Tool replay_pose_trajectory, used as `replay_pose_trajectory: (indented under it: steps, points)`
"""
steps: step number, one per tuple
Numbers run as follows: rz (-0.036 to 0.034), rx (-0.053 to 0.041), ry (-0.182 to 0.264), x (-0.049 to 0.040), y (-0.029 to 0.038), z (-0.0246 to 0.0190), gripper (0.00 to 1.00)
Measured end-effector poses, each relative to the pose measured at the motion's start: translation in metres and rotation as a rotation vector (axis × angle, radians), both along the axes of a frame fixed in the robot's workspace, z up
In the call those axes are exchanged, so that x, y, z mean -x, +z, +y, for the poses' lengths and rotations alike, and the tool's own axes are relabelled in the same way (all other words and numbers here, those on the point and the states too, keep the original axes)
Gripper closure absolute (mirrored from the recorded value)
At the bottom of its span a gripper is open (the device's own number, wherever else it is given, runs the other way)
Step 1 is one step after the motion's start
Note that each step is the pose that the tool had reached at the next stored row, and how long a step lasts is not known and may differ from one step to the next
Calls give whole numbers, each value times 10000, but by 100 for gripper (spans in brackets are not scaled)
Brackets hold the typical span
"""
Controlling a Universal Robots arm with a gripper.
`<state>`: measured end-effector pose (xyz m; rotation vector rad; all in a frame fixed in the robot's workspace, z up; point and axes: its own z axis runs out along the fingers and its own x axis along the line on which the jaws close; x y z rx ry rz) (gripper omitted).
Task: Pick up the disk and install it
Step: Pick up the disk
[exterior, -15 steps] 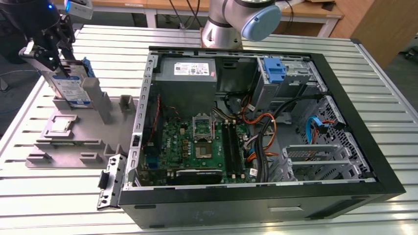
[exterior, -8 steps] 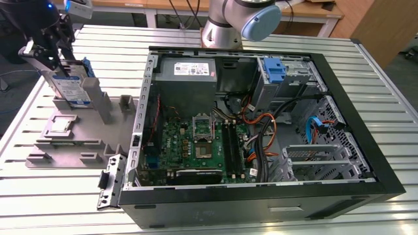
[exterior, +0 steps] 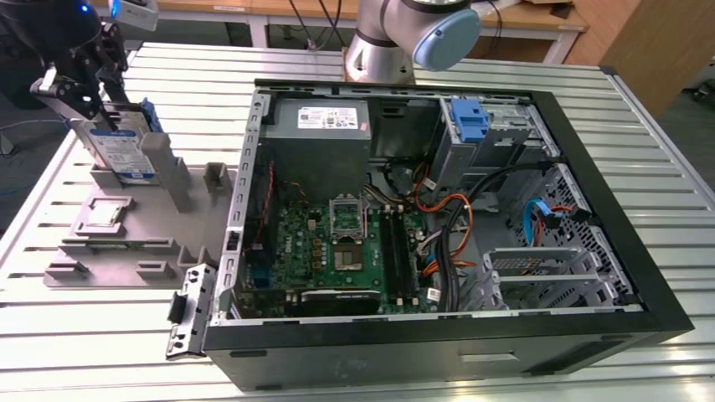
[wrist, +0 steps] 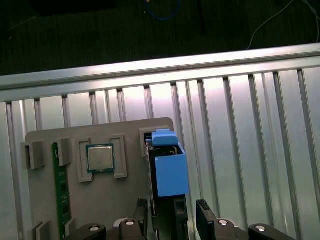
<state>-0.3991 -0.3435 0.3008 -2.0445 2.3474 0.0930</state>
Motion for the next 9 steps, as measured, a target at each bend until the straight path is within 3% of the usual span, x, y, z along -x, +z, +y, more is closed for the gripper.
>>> replay_pose_trajectory:
  steps: [9]
  points:
    - [0, 0, -1, 0, -12, -26, 49]
